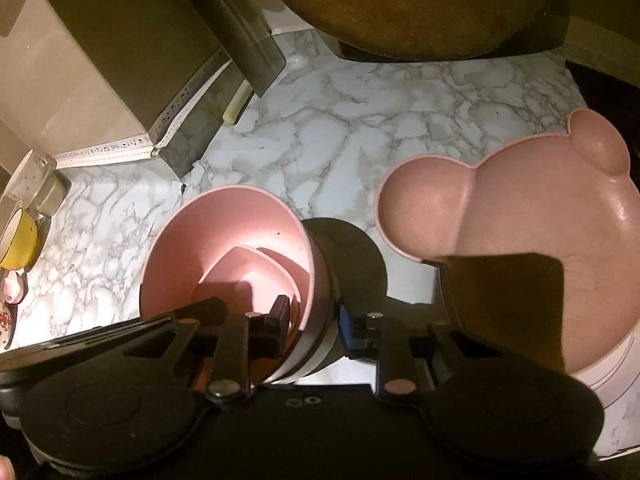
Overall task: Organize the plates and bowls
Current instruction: 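Carry the nested bowls onto the pink bear plate and lower them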
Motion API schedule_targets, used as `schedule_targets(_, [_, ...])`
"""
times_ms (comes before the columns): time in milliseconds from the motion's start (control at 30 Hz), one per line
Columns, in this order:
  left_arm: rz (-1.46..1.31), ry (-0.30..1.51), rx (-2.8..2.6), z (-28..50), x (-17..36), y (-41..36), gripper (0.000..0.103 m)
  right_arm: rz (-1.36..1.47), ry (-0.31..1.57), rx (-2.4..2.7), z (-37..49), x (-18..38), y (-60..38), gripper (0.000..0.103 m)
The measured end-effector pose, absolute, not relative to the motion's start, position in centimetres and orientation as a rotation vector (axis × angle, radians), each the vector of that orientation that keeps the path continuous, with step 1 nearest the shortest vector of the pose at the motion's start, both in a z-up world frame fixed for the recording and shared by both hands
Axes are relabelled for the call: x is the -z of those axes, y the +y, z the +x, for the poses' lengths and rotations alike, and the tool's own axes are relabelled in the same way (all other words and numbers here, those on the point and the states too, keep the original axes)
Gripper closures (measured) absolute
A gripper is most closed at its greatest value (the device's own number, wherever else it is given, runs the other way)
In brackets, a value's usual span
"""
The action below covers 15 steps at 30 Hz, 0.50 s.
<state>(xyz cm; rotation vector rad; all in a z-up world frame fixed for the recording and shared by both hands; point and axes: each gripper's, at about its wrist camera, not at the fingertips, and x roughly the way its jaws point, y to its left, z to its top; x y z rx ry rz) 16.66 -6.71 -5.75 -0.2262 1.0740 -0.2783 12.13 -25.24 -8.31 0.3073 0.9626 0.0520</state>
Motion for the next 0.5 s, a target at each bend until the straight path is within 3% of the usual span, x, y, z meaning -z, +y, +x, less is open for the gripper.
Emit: schedule_targets(500, [-0.164,1.021,0.339,14.5,1.1,-7.9,0.071,0.267,0.895,-0.036,9.4,4.1,-25.8,0.081])
